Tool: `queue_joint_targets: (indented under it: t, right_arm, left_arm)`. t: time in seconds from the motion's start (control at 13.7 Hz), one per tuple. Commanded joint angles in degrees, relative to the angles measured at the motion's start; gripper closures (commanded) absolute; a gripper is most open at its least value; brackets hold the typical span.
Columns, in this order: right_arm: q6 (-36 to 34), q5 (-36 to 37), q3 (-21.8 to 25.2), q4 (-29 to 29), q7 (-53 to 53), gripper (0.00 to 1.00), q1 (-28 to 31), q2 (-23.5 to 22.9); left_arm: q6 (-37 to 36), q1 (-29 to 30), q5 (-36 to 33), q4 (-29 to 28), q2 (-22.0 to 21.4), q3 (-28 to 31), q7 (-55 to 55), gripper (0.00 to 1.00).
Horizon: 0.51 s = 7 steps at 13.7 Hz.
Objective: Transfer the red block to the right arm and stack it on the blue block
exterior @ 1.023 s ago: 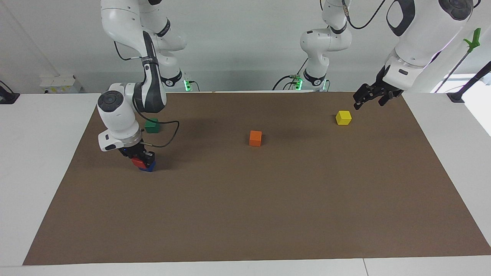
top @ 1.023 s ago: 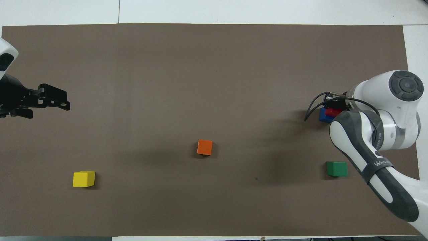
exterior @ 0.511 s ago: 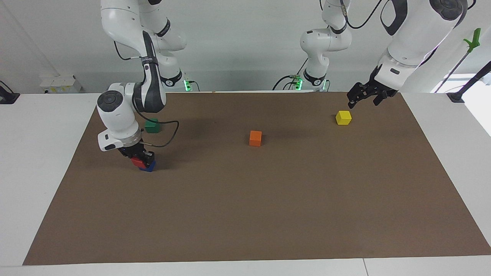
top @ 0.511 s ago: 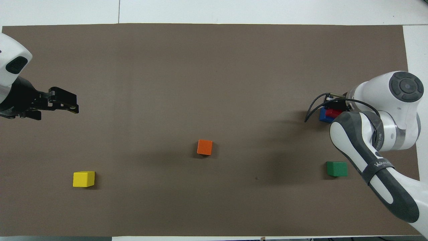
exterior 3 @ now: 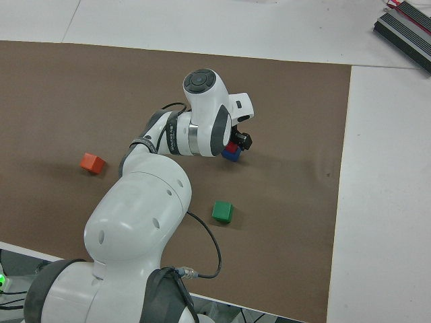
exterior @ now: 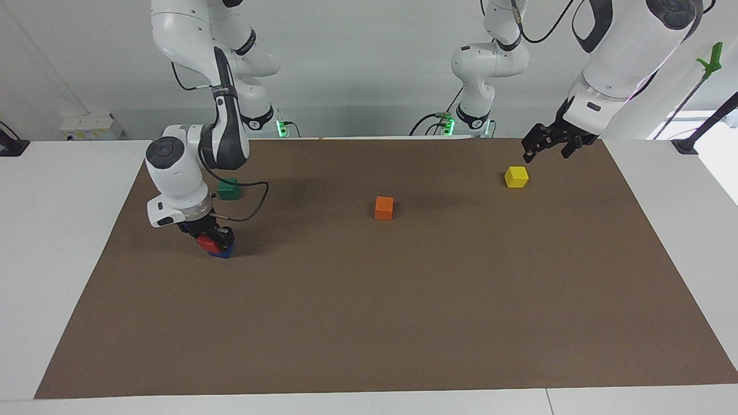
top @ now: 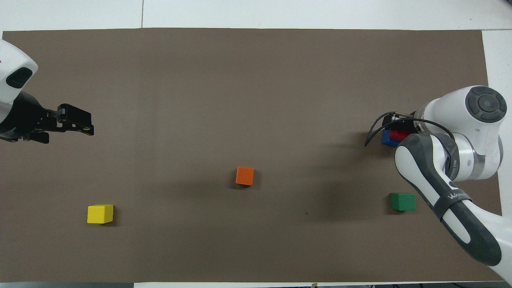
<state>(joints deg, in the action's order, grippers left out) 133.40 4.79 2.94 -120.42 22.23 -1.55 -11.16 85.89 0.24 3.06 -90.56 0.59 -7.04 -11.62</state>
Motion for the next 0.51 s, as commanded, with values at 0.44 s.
queue_joint_targets:
  t: [0.44]
  right_arm:
    - [-5.41,-0.65,-0.74,4.48,-6.65,0.0,1.11,3.15]
  left_arm:
    - [-0.37,-0.68,0.02,-0.85,-1.38,1.15,0.02,0.0]
